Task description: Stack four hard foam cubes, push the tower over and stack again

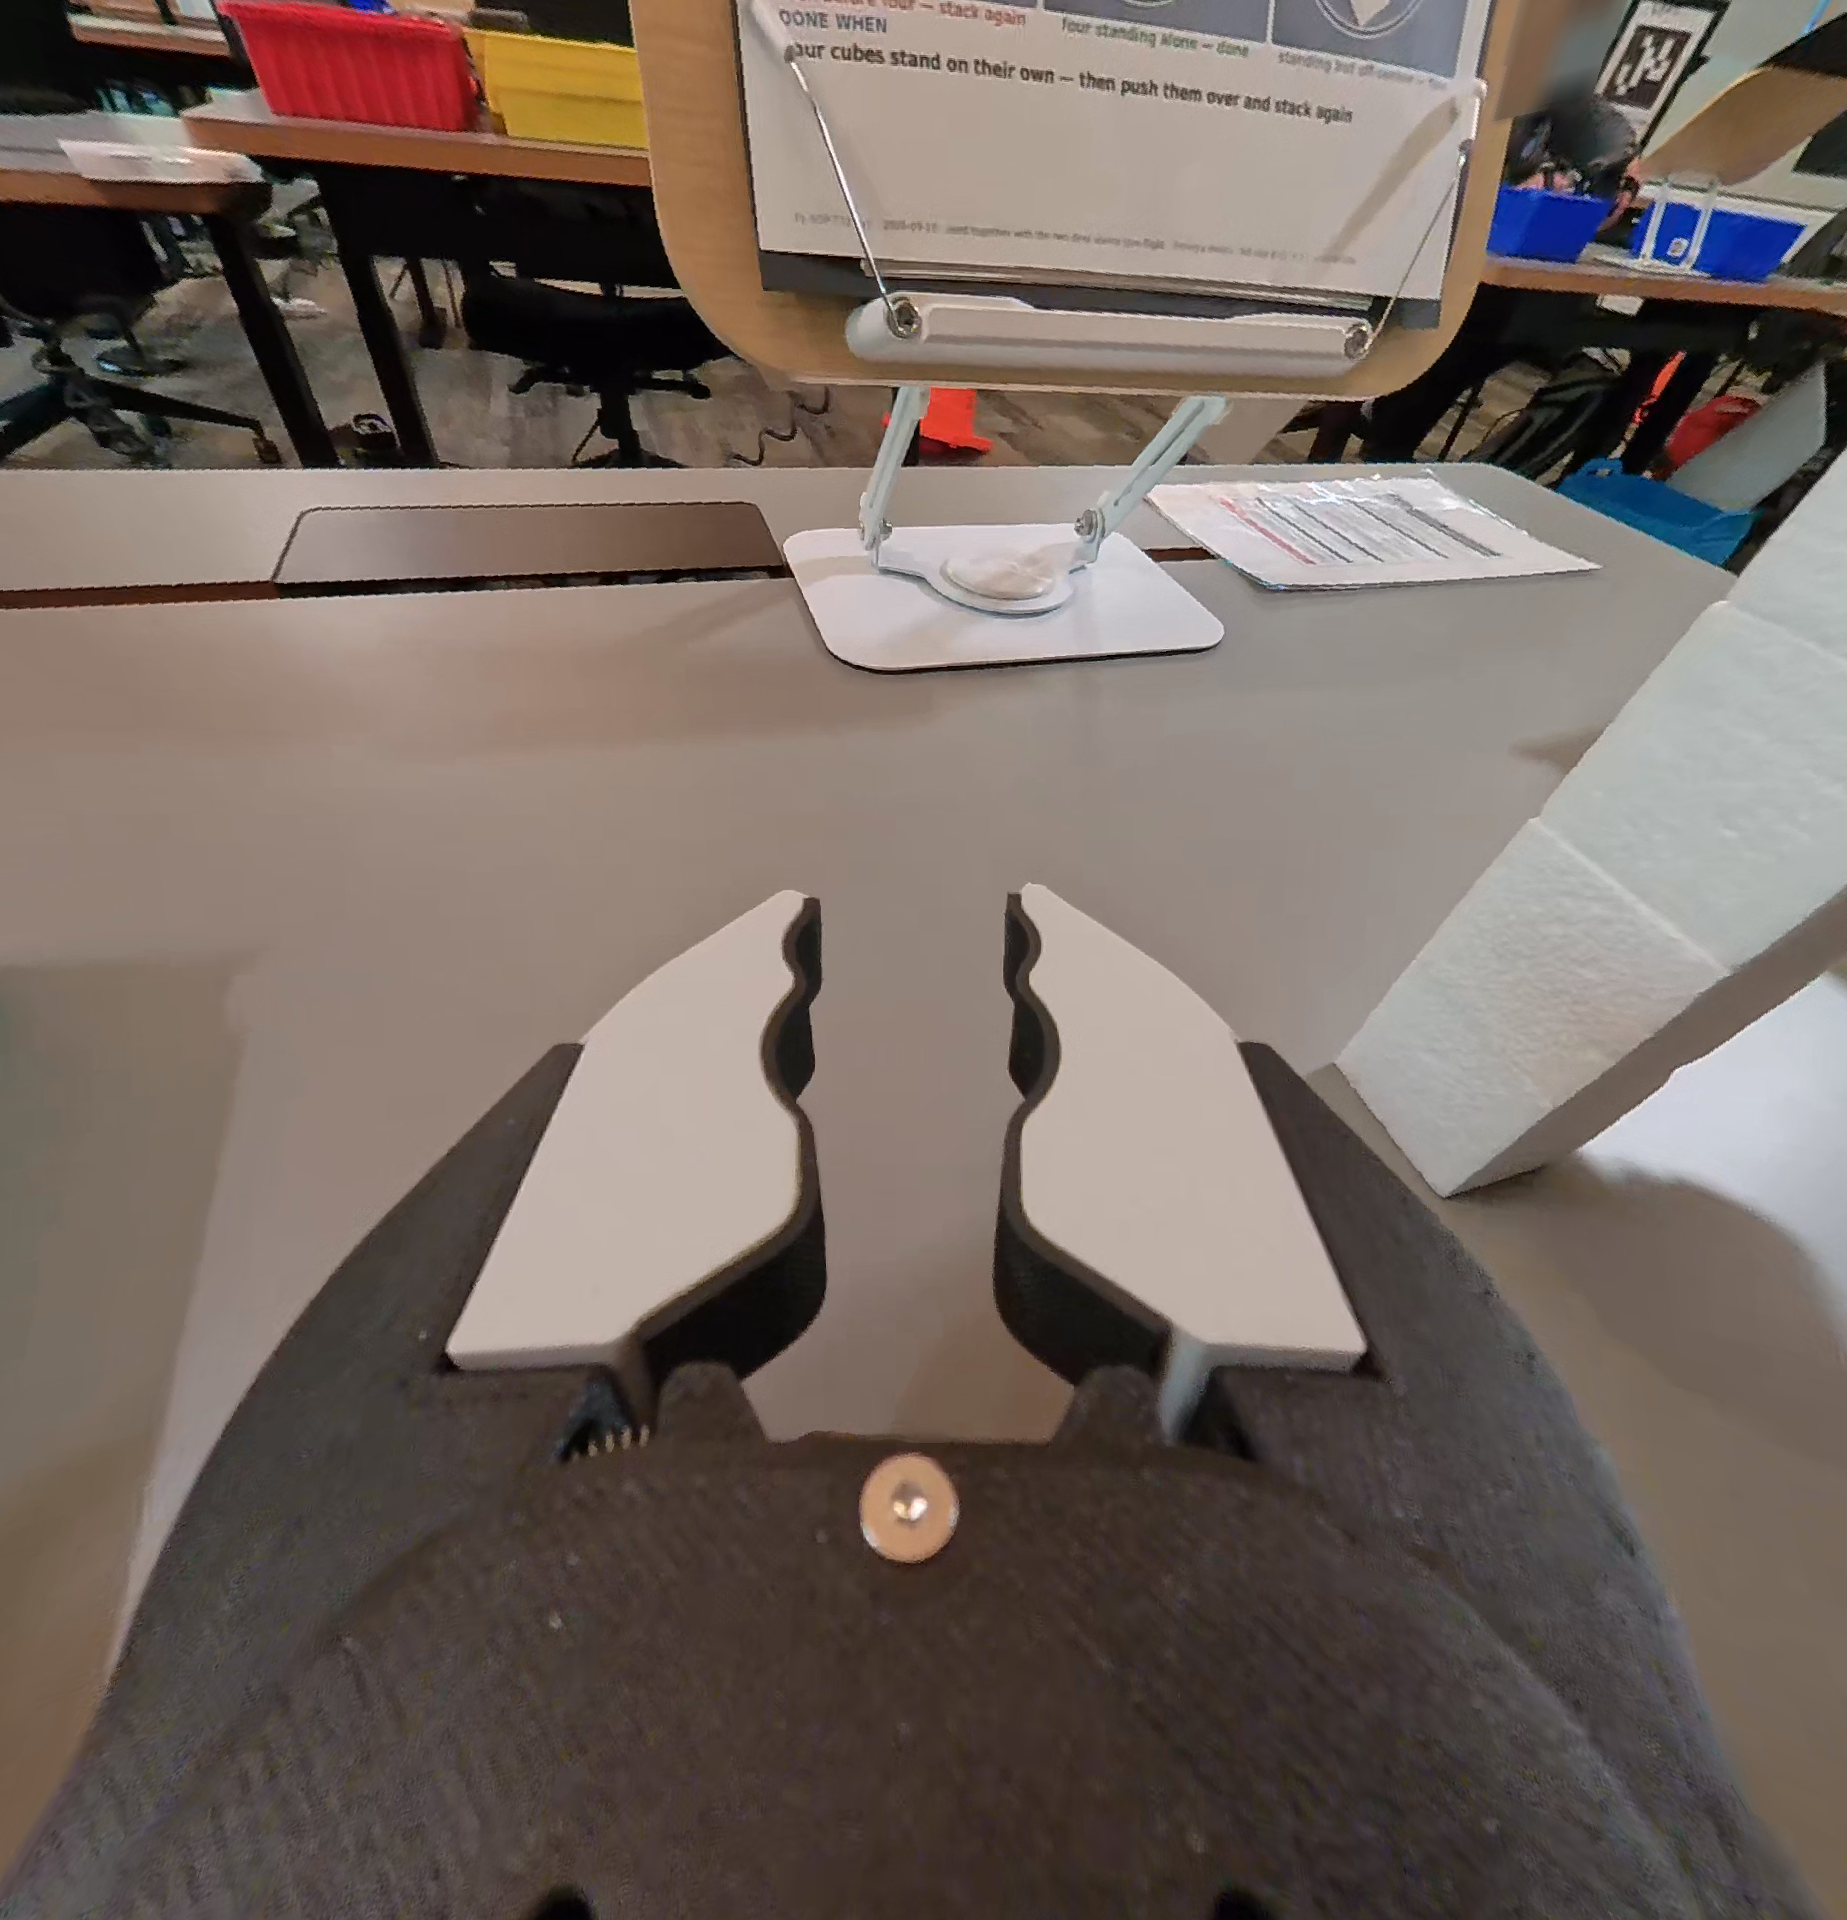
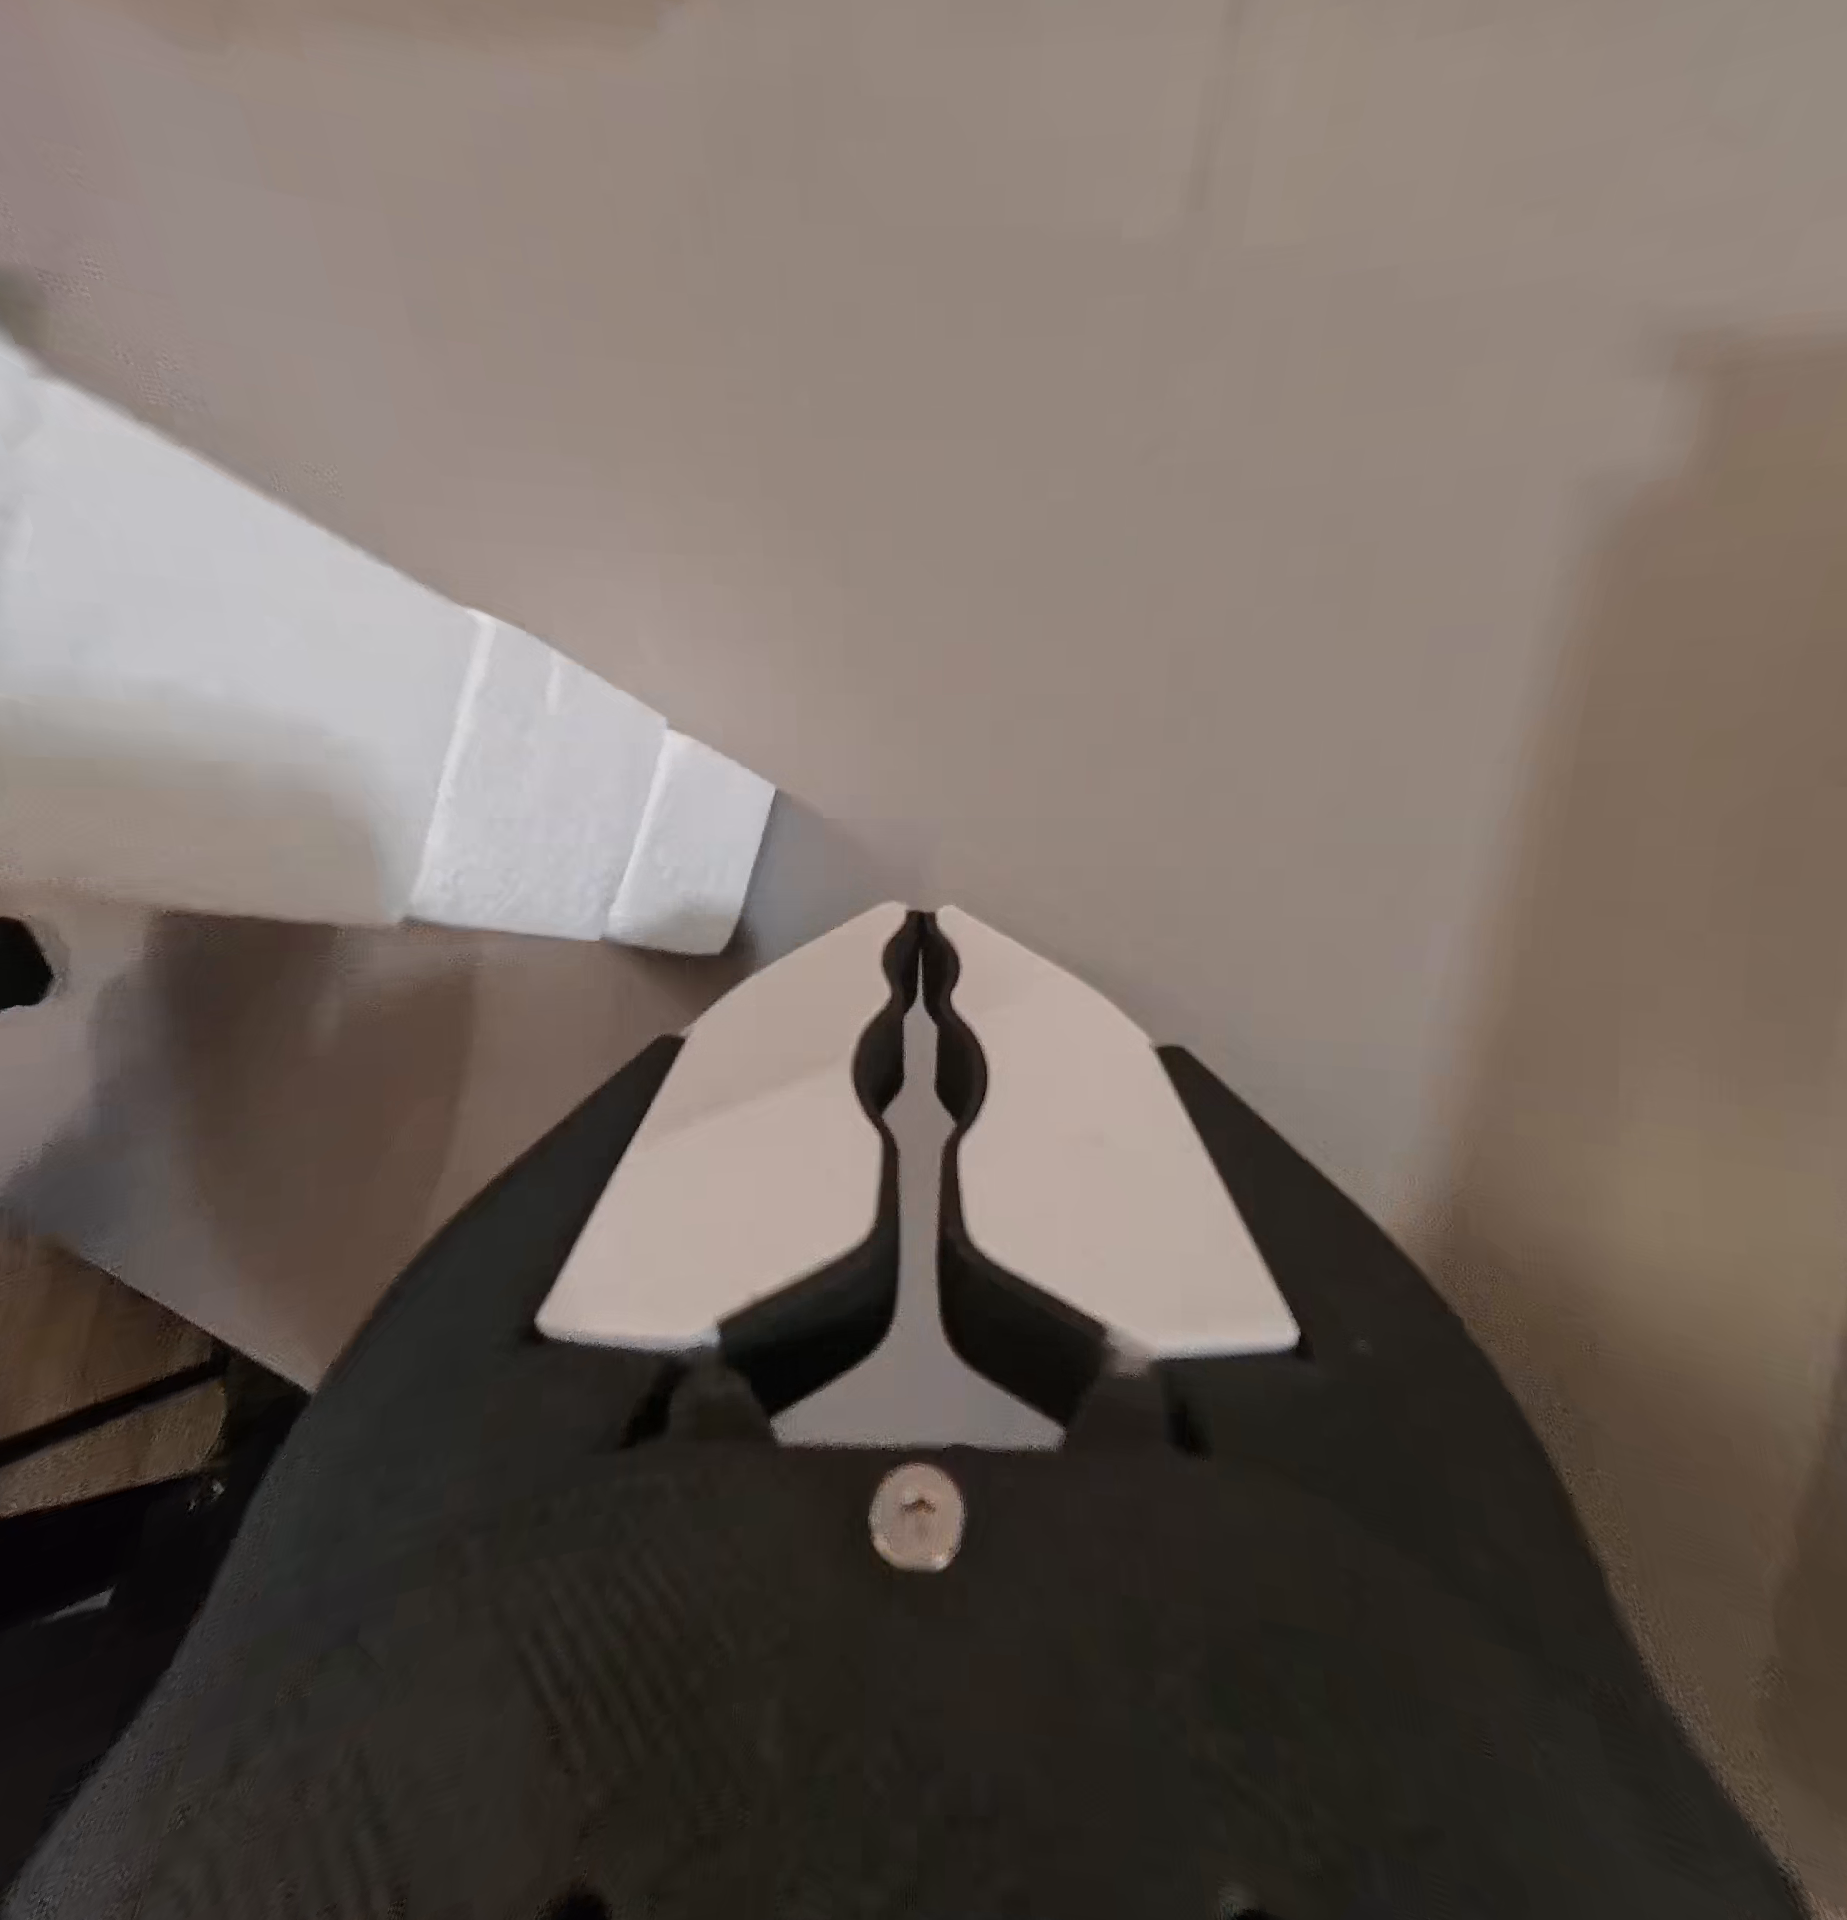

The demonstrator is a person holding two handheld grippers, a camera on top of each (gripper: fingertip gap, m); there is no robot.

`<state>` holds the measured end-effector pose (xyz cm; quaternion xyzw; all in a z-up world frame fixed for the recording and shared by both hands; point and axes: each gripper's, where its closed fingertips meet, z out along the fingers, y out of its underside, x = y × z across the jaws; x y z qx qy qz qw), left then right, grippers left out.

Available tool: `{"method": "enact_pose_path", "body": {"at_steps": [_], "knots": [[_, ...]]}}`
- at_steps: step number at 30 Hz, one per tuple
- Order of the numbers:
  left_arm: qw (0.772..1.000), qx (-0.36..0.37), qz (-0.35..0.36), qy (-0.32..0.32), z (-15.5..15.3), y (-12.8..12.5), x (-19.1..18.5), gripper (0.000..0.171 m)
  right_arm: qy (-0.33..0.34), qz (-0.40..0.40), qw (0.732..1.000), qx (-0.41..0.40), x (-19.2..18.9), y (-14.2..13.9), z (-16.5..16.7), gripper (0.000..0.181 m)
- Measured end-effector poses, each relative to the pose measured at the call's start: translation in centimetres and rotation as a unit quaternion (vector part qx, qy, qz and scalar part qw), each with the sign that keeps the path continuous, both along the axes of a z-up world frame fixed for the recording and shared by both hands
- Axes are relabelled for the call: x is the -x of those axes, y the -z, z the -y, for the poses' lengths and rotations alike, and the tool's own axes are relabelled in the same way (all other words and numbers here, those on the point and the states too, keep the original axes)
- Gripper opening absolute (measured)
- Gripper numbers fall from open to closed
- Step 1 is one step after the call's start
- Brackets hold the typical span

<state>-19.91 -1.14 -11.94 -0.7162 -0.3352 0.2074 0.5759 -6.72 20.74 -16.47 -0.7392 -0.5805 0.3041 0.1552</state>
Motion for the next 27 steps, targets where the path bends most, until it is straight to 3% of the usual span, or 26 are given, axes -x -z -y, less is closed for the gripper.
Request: {"method": "enact_pose_path", "body": {"at_steps": [4,9,21,27], "knots": [[1.000,-0.005,0.013,0.000,0.2,0.1,0.0,0.035,-0.015,0.092,0.996,0.013,0.2,0.8,0.9,0.000],[1.000,0.006,0.004,-0.017,1.2,-0.1,0.5,0.035,-0.008,0.152,0.986,0.062,0.2,2.0,1.2,0.000],[0.999,-0.002,0.036,-0.034,2.4,0.3,1.0,0.032,-0.009,0.195,0.976,0.095,-0.5,2.1,1.6,0.000],[0.998,-0.022,0.051,-0.012,2.2,0.1,0.6,0.000,-0.011,0.184,0.979,0.084,-0.5,2.1,1.3,0.000]]}}
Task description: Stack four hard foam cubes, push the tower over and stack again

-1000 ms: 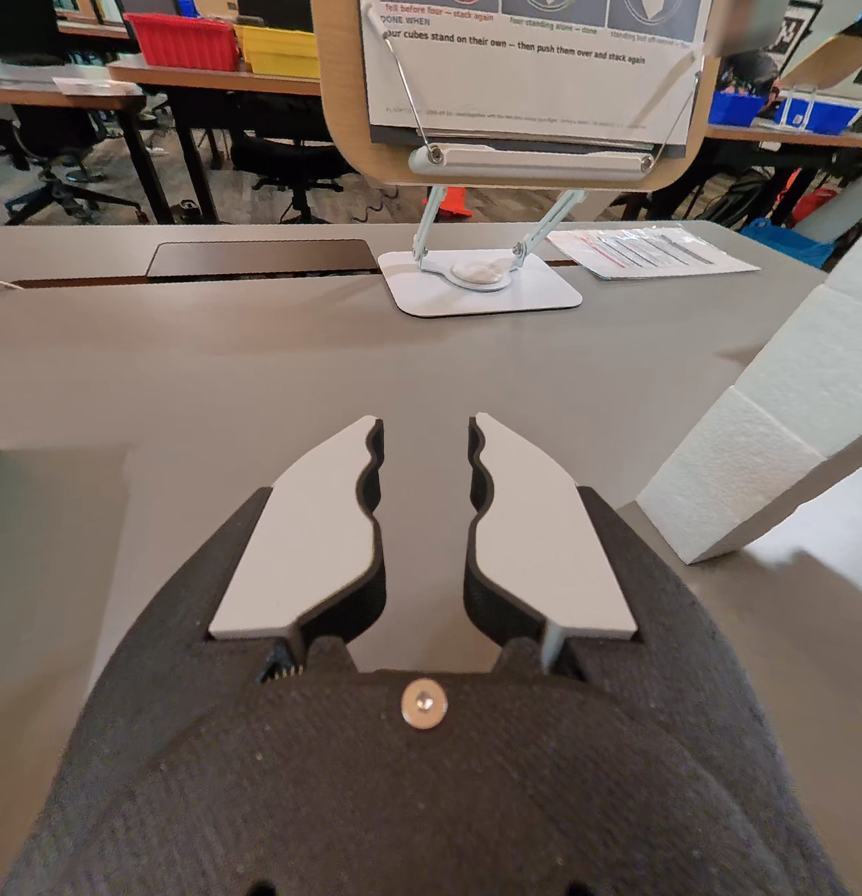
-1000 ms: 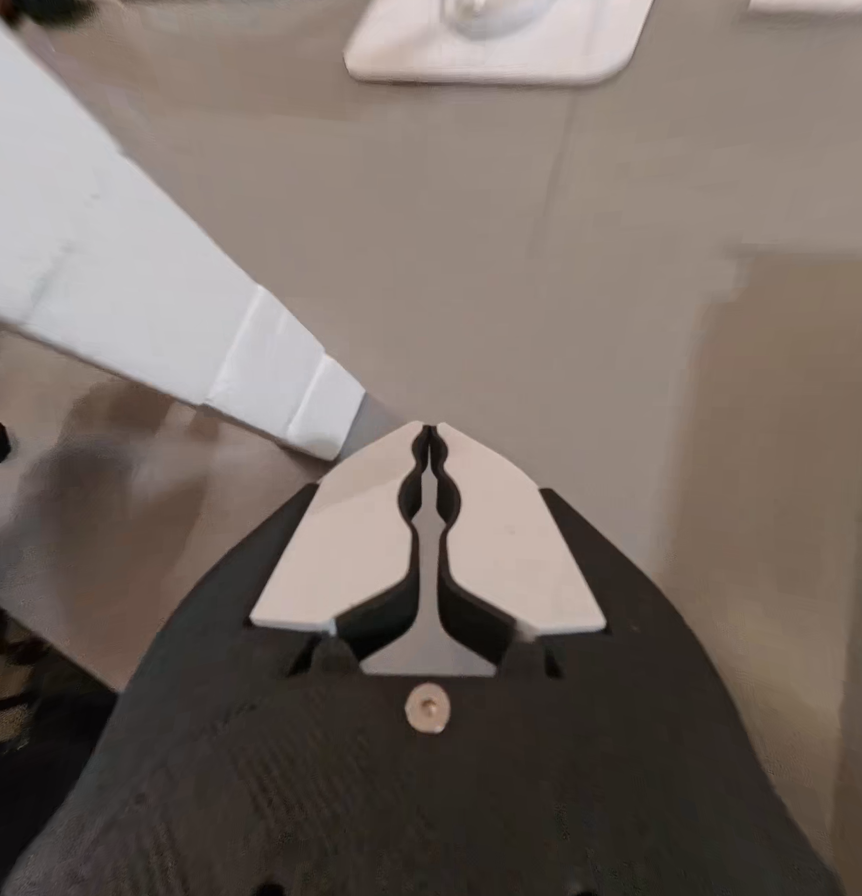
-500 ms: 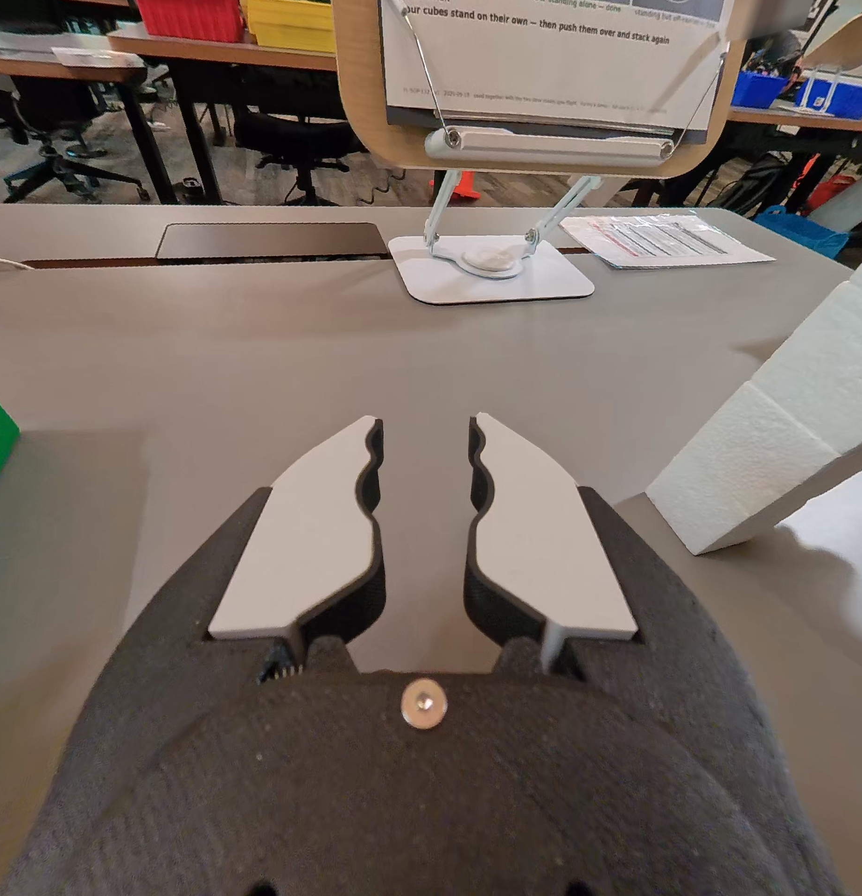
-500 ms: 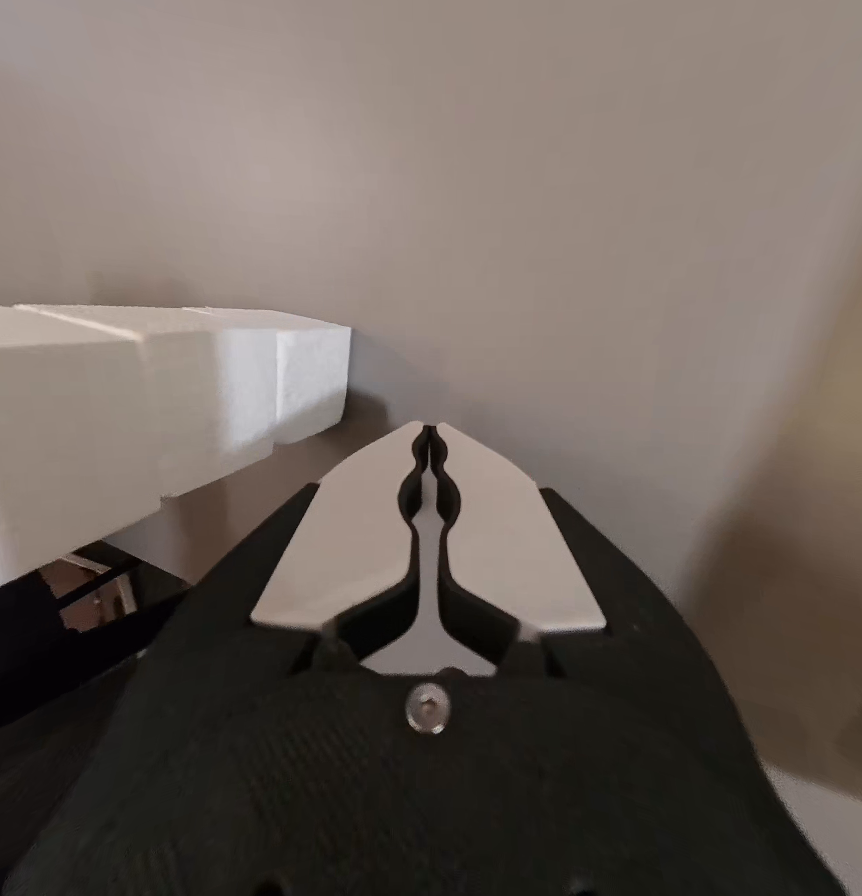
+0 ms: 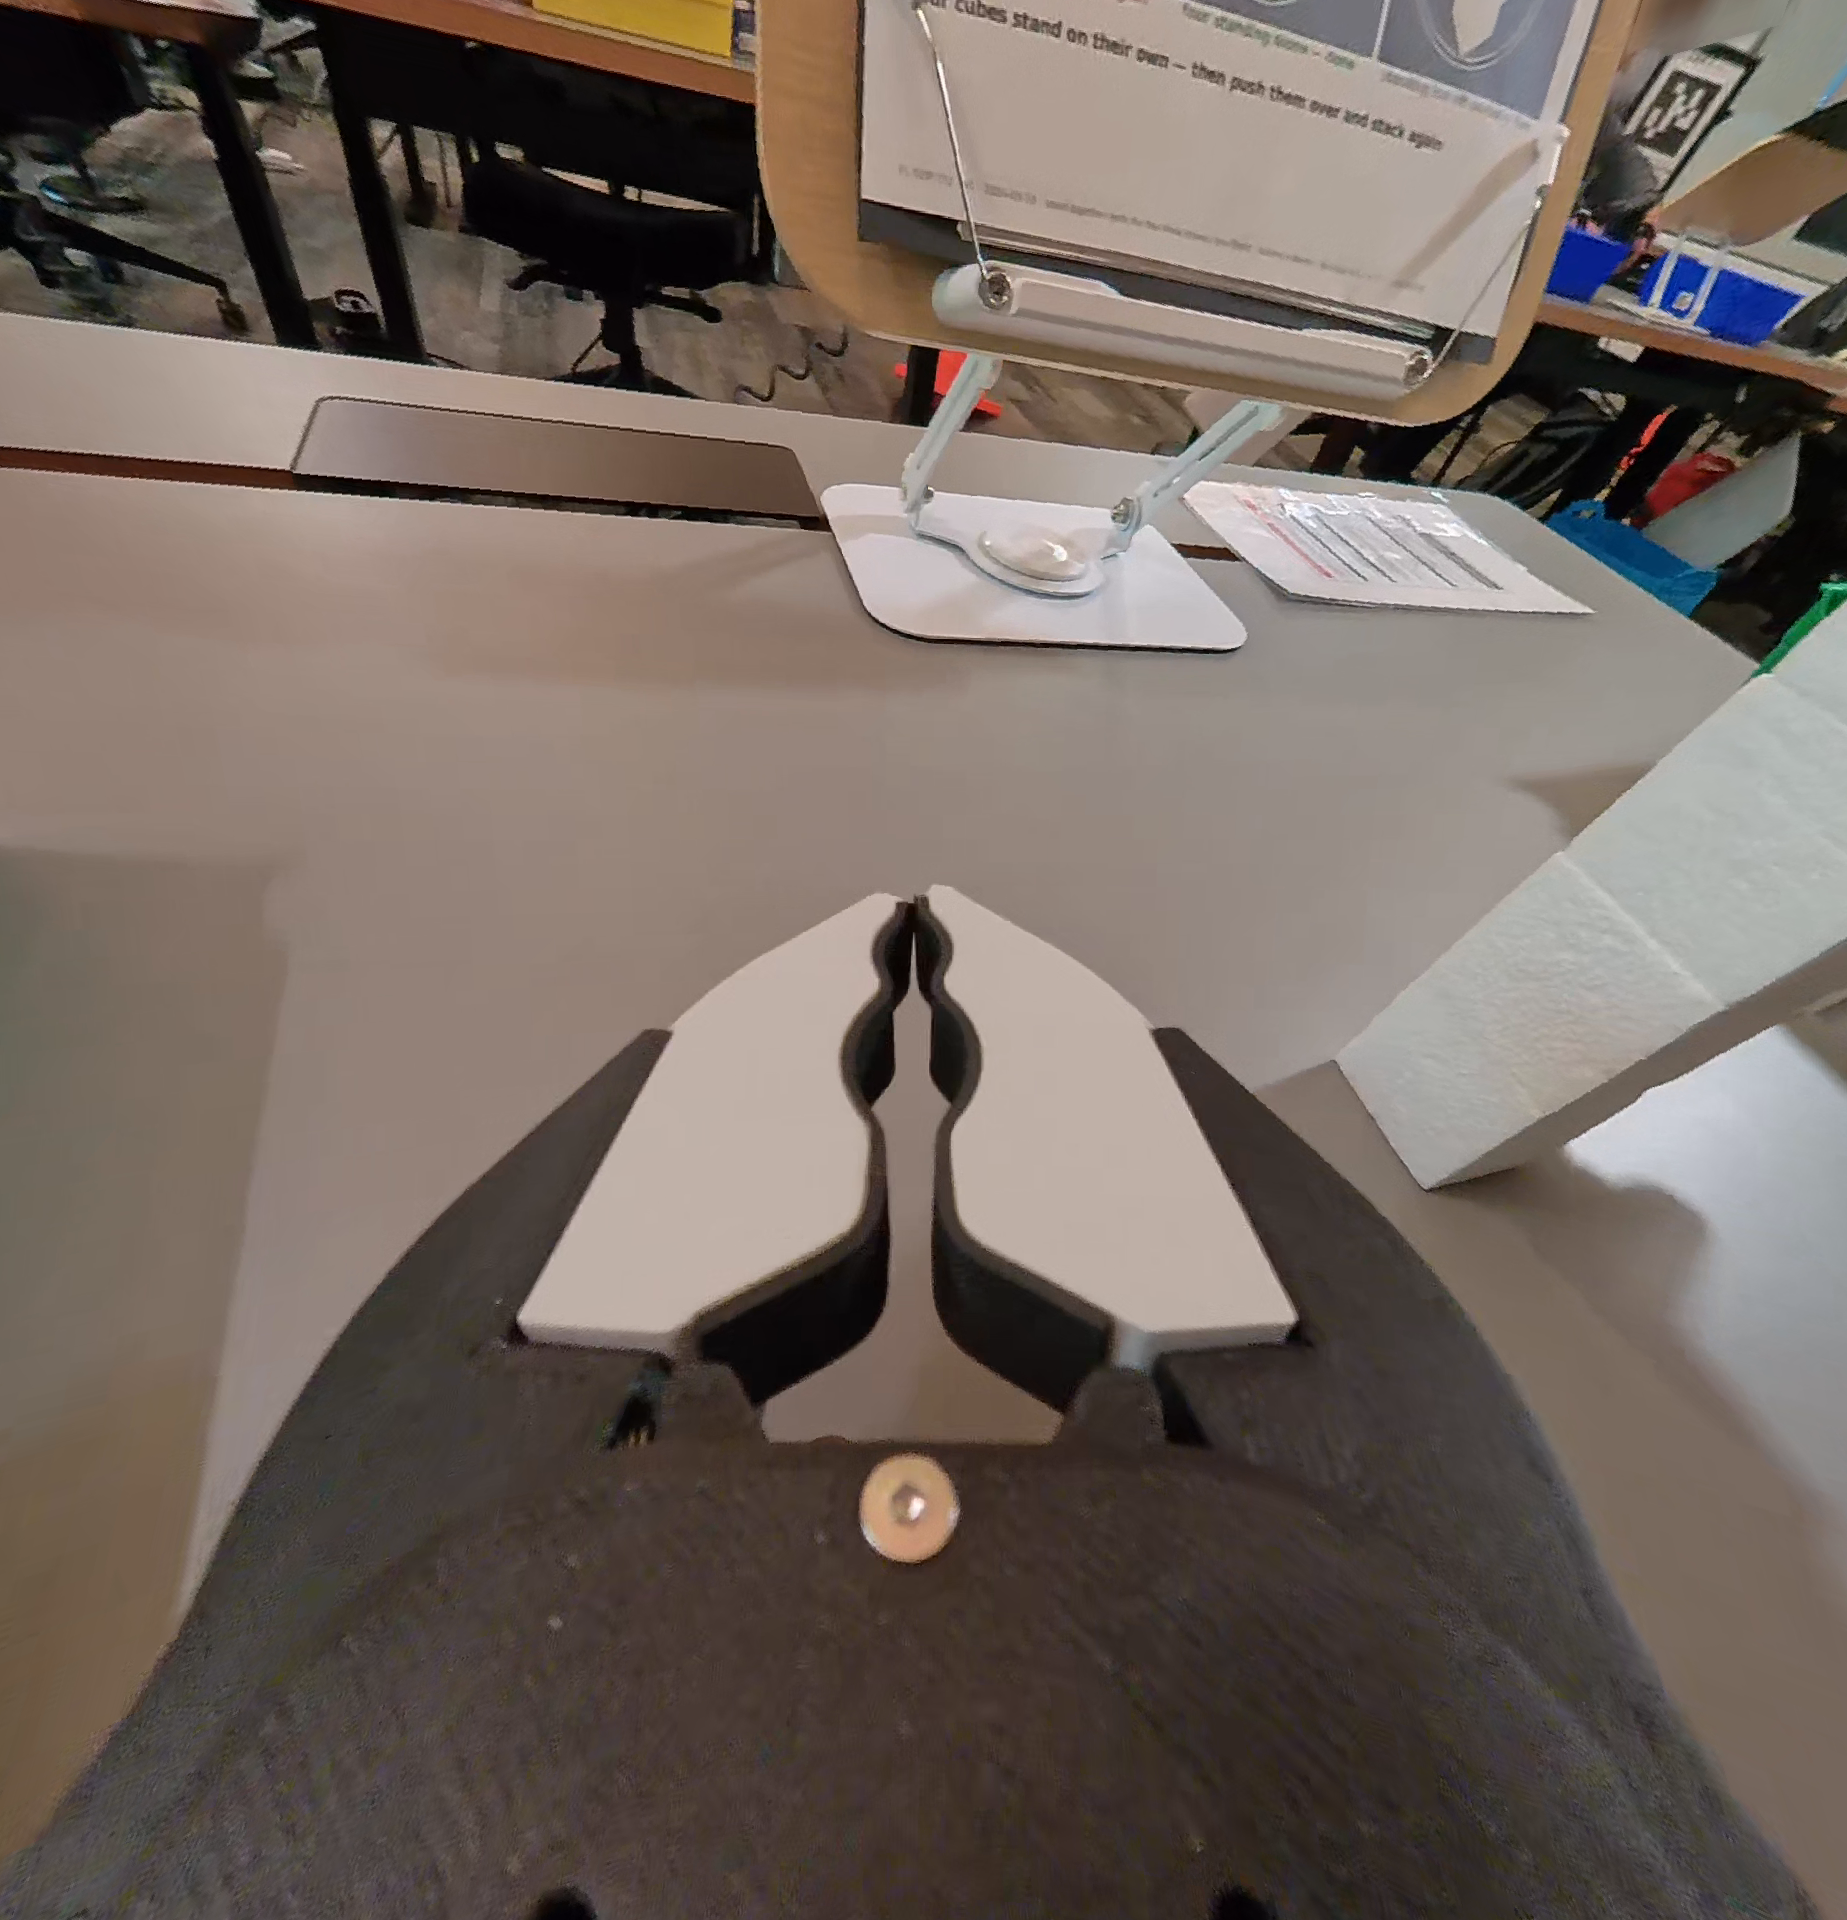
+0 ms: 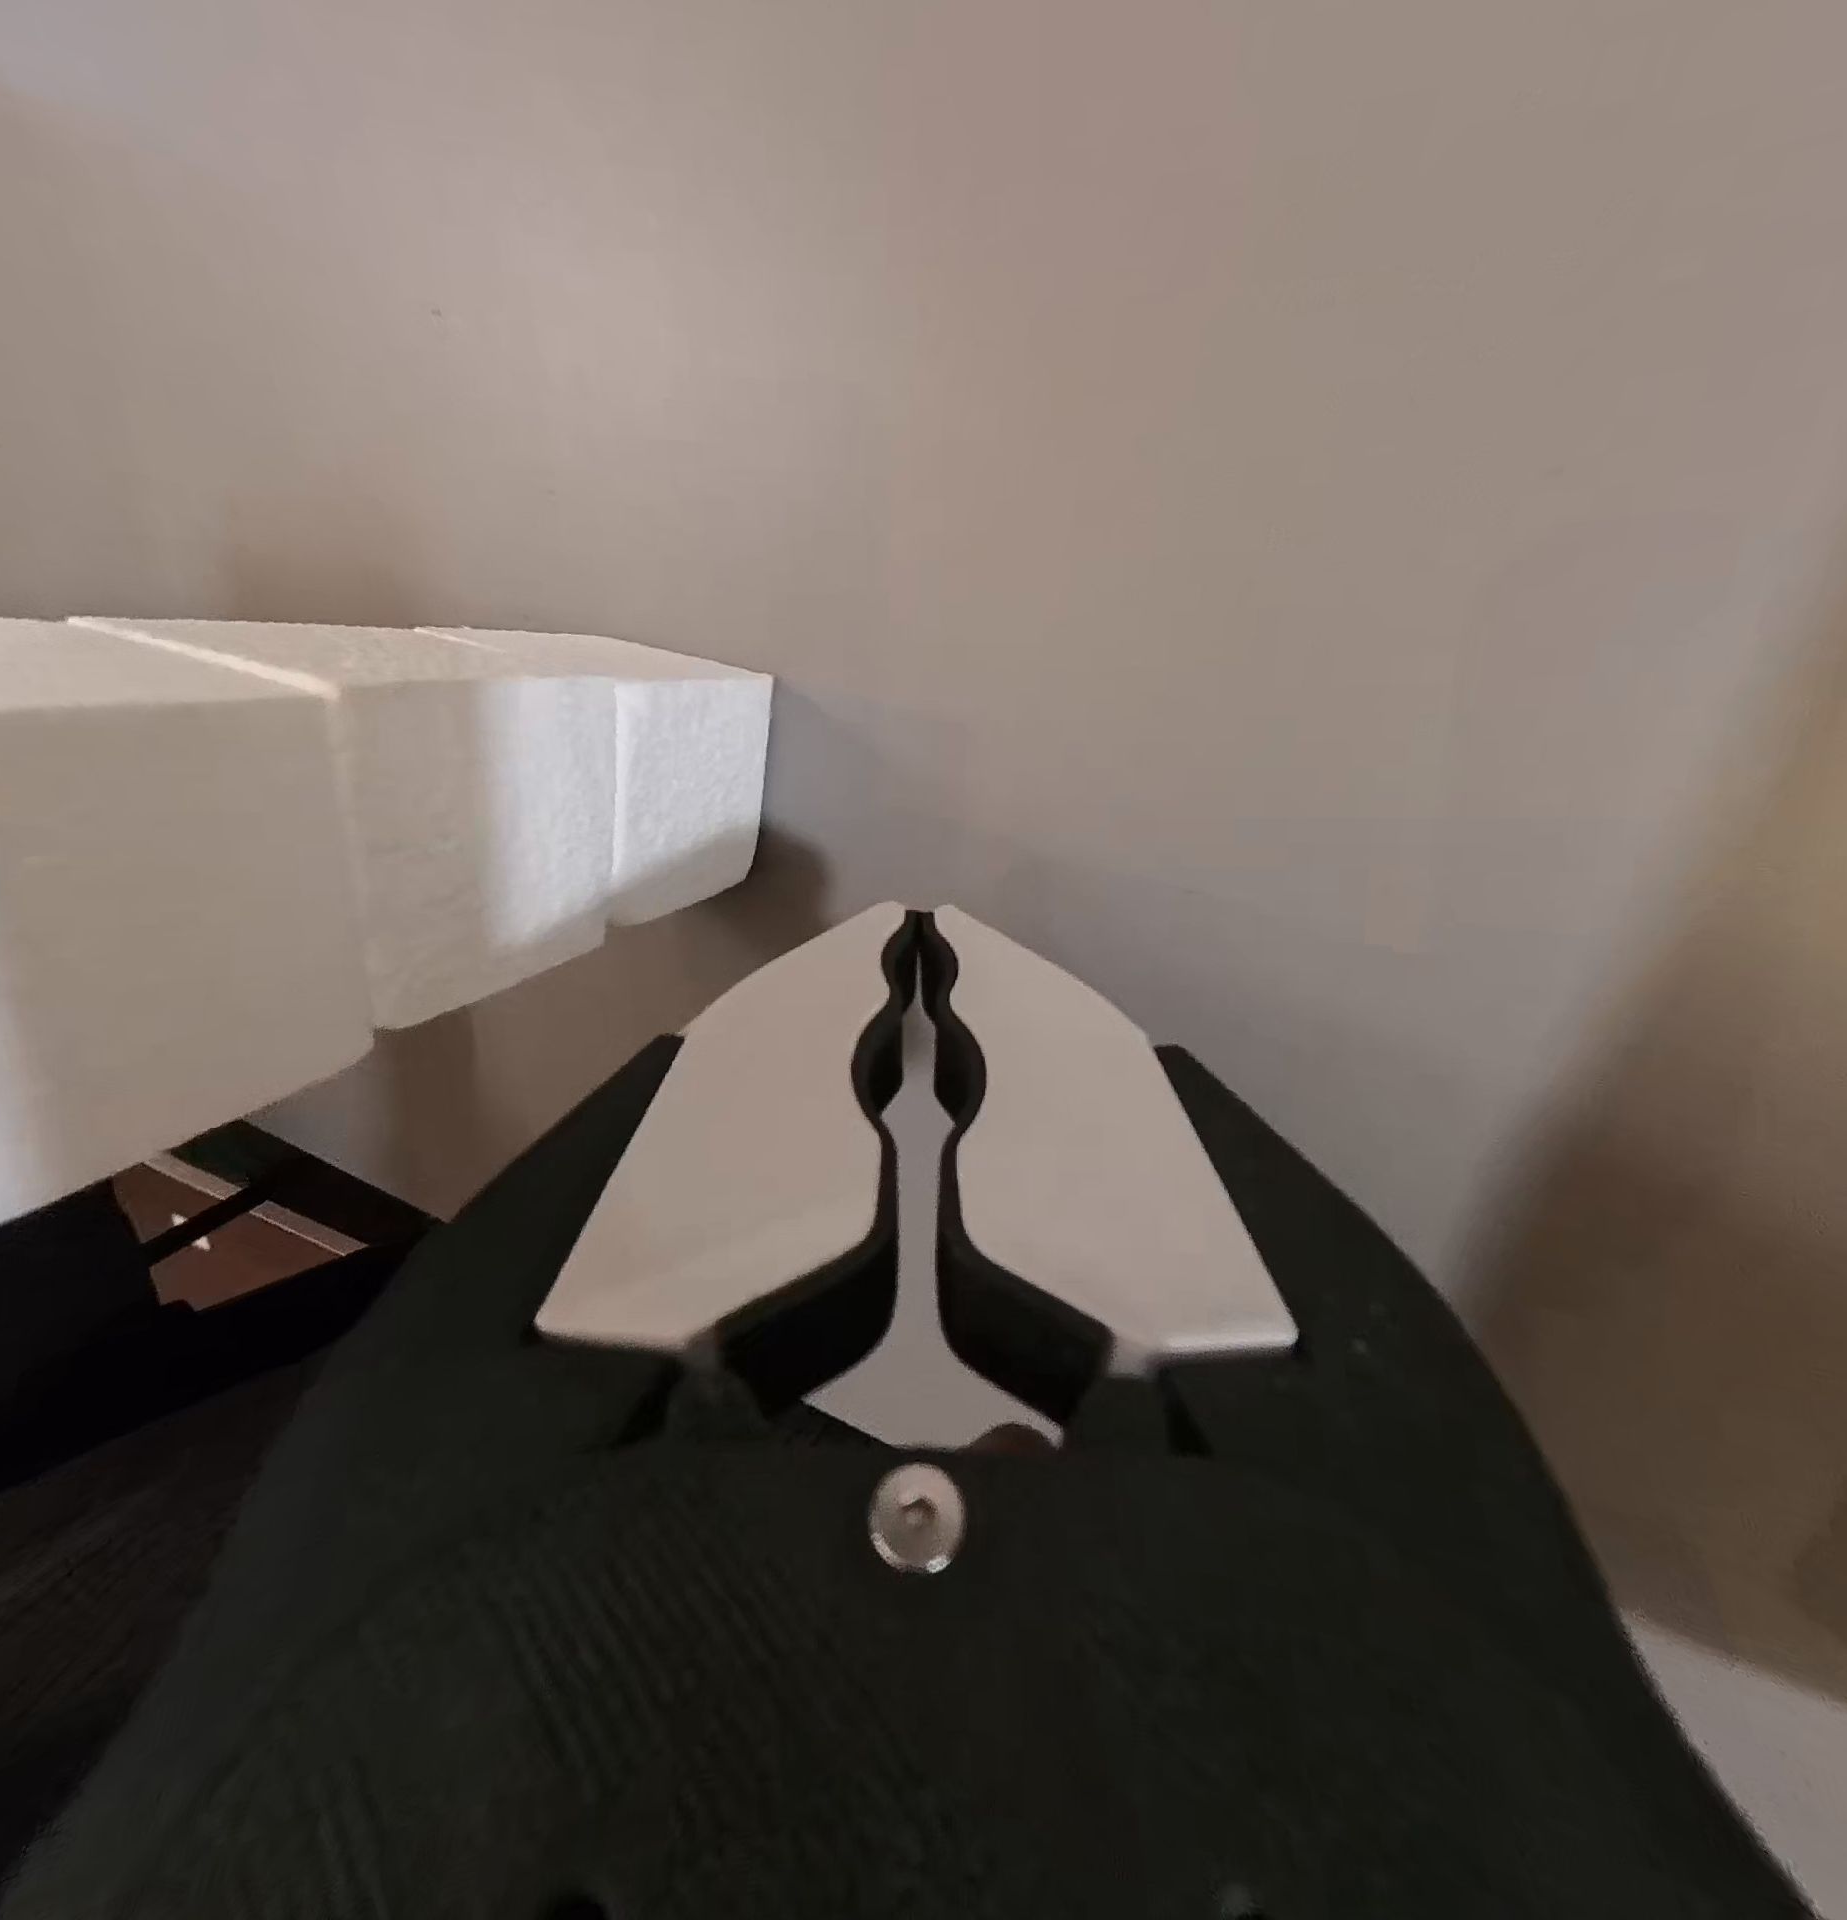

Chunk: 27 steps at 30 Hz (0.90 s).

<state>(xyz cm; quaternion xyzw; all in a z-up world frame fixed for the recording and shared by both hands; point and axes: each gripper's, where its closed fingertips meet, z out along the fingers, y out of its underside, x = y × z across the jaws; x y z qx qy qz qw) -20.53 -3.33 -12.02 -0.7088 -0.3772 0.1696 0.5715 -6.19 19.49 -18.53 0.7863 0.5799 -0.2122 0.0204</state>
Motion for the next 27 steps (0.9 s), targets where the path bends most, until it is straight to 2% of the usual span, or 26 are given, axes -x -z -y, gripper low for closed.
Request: {"method": "enact_pose_path", "body": {"at_steps": [12,20,27], "knots": [[1.000,0.015,0.001,0.006,-0.3,0.5,-0.2,0.003,0.004,-0.018,1.000,0.011,0.1,-0.4,-0.1,0.000],[1.000,0.012,0.018,0.018,-0.7,0.9,-0.4,0.011,-0.033,-0.043,0.998,-0.042,0.2,-0.8,0.0,0.000],[0.999,-0.003,0.034,0.023,-0.8,1.1,-0.4,0.015,-0.028,-0.054,0.998,-0.029,0.4,-1.2,0.2,0.000]]}}
